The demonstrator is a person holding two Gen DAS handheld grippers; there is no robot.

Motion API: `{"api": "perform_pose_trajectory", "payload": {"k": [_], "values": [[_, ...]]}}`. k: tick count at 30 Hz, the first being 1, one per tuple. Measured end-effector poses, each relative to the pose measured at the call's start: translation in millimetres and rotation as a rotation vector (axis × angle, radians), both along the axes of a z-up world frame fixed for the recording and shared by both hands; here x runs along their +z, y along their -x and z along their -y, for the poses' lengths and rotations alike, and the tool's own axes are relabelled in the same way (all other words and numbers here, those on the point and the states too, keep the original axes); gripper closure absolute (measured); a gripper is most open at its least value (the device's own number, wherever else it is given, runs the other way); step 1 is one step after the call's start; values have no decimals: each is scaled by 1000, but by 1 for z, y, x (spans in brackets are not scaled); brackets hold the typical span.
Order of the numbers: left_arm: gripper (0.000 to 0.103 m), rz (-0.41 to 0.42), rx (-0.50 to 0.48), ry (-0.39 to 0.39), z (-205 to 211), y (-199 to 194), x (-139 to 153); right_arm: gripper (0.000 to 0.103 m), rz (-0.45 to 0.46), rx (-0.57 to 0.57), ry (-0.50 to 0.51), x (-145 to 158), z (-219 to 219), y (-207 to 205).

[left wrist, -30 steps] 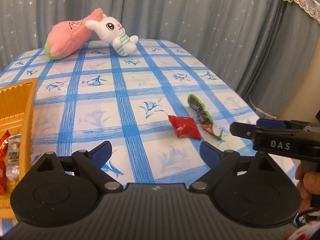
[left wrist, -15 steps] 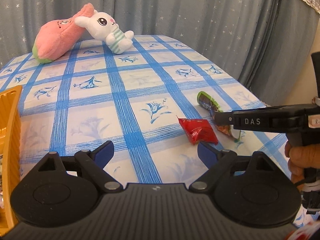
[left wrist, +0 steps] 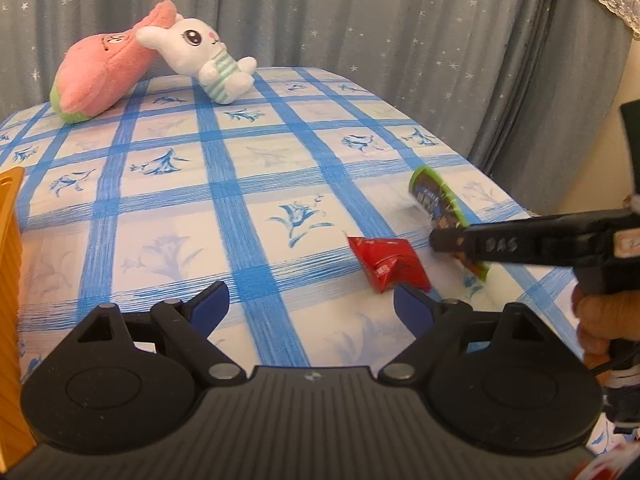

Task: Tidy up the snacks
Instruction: 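Grasp the white-green wrapped snack with the right tool, then grasp the red square snack packet with the left tool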

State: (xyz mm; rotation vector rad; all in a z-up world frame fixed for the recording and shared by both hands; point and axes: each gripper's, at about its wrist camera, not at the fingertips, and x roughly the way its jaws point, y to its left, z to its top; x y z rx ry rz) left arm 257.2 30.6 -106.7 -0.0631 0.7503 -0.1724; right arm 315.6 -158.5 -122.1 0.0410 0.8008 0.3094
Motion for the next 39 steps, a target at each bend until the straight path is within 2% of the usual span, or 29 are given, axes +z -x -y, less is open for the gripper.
{"api": "perform_pose_trajectory", "payload": {"k": [4,12,16,22,25,30,34,39], "values": [[16,22,-44,-38,14,-5,0,75,-8,-60,-43,10,18,9],[17,85,-176,-258,48,-26,-11,75,-20,-112,-74,16,37,17],[17,122,-265,-360,63,-33,-15,75,-28,-122,-101,17,39,15],[17,124,-444,-425,78,-45,-21,75,-35,-120,-128,17,38,13],[21,104,-516,-427,83,-49,-23,75,-39,-130,-140,17,40,12],[57,19,-542,-374,82,-55,-20,75,-39,-131,-153,18,41,12],[61,-48,-507,-294,76,-57,-15,75,-39,-130,-162,19,40,12],[72,-76,-459,-283,77,-60,-17,75,-38,-126,-170,20,38,11]]}}
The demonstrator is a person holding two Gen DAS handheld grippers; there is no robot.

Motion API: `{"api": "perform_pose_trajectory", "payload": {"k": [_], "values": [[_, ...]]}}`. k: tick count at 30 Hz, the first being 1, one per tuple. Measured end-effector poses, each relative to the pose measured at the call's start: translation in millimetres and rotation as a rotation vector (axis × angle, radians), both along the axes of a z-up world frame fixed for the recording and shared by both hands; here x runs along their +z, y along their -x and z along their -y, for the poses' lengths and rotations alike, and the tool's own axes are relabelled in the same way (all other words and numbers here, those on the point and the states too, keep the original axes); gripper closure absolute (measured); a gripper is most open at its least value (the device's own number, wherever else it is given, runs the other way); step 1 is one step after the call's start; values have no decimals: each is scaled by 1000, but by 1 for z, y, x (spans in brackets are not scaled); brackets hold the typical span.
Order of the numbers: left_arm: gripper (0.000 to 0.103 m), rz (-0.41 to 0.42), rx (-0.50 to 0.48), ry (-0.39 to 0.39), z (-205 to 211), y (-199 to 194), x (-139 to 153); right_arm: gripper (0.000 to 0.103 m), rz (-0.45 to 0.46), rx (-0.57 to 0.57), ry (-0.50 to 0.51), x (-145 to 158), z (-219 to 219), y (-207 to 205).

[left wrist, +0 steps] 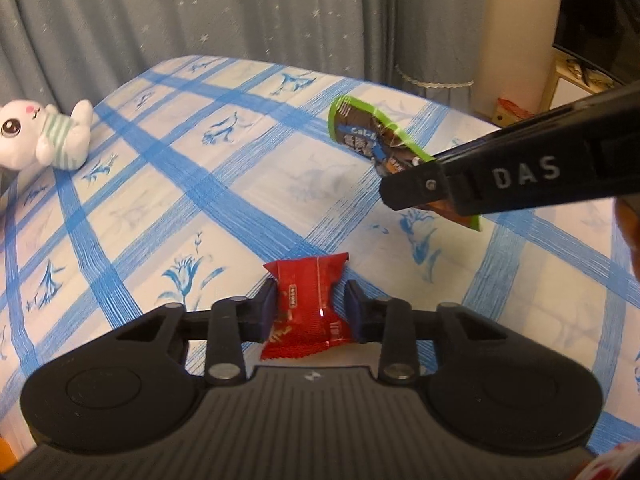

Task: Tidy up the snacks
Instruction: 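Grasp the red square snack packet with the left tool, then carry the red packet and white-green snack over the orange tray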

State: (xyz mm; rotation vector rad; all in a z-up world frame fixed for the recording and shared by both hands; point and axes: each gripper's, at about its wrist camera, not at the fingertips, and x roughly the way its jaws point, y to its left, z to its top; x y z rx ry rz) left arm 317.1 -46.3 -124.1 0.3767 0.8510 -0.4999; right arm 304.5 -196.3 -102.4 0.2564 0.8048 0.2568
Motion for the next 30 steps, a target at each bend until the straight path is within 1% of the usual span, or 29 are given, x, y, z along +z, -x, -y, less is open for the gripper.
{"api": "perform_pose_trajectory", "payload": {"k": [5,8,12,16,22,25,30], "values": [[77,1,108,42,-2,-1,0,75,-7,1,2,-2,0,0],[79,15,192,66,-7,4,0,75,-8,4,8,-2,0,1],[79,20,293,112,-16,18,3,75,-2,17,9,0,-3,5],[79,26,361,152,-25,38,12,75,10,36,14,4,-7,13],[79,44,453,209,-39,79,30,75,0,31,-2,5,-9,46],[79,52,488,223,-45,102,38,75,-17,26,-18,3,-9,67],[79,58,542,257,-53,139,52,75,-7,21,-31,15,-9,102]]}}
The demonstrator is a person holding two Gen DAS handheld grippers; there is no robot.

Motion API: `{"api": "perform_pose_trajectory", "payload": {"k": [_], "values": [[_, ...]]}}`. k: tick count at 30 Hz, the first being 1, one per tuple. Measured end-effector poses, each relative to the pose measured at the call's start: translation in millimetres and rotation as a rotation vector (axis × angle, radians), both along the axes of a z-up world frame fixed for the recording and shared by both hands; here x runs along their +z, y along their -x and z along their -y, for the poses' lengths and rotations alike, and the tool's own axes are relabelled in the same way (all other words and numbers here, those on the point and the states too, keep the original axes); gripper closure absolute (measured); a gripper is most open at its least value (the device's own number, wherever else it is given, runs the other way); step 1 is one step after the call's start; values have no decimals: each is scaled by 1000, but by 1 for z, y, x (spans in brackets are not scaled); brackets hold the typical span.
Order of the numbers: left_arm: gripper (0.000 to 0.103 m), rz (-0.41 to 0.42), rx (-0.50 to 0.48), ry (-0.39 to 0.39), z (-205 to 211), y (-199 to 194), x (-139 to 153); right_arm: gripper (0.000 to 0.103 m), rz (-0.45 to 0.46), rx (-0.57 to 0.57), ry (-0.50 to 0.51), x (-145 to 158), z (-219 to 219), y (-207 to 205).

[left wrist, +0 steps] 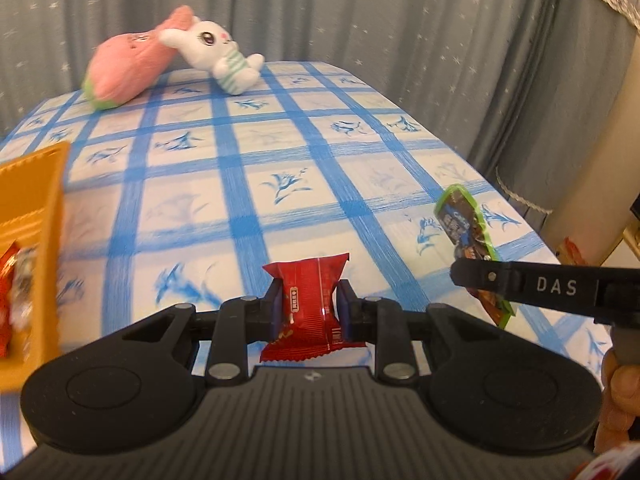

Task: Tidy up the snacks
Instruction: 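Carry the red packet and white-green snack over the orange tray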

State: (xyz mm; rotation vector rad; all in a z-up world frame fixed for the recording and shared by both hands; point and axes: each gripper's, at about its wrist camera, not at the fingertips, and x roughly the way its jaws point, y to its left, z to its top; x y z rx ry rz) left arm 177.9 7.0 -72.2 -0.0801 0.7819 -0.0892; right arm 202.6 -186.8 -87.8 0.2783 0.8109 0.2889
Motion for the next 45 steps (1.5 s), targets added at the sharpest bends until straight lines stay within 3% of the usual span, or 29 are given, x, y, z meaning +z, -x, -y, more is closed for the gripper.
{"api": "perform_pose_trajectory", "payload": {"k": [10,22,35,45], "values": [[79,41,65,11,-13,64,29,75,6,-6,-2,22,1,58],[79,43,149,-11,-43,129,44,75,23,106,56,37,-40,110],[79,71,293,-42,-98,177,65,75,54,285,65,48,-107,137],[79,92,372,-56,-141,193,83,75,82,396,63,59,-156,145]]}}
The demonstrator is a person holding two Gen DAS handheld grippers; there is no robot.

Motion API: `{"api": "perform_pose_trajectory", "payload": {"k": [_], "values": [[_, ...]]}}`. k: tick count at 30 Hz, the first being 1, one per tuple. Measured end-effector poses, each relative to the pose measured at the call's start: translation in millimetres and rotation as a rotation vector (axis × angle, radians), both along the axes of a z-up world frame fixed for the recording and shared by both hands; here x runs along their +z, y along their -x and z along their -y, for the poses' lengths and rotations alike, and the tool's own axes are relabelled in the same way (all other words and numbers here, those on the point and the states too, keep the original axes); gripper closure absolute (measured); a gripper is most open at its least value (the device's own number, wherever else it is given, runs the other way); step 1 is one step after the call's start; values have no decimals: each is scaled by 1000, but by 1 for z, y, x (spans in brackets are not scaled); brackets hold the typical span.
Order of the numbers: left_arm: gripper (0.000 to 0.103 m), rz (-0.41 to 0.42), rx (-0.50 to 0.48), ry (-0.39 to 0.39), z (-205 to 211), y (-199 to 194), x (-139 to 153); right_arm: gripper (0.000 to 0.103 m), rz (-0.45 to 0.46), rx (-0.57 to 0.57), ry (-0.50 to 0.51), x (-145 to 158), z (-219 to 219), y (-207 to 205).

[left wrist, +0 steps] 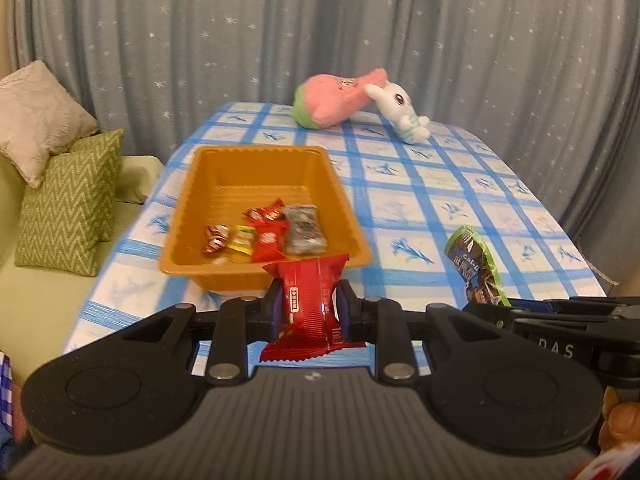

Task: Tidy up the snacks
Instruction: 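Carry the red packet and white-green snack over the orange tray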

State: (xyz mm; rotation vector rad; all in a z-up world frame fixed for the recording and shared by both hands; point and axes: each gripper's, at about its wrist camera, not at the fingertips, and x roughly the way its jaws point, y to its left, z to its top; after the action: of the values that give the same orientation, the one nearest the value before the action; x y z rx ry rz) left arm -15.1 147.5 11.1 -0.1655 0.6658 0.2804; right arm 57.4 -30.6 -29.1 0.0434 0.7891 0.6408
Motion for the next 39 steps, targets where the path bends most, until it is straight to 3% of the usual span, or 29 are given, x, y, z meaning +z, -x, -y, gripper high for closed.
{"api": "perform_pose_trajectory", "payload": {"k": [23,39], "values": [[79,13,78,-3,-81,-41,26,75,35,97,-8,22,-80,-50],[79,-17,67,-11,-112,-93,17,75,35,147,-4,21,-131,-96]]}}
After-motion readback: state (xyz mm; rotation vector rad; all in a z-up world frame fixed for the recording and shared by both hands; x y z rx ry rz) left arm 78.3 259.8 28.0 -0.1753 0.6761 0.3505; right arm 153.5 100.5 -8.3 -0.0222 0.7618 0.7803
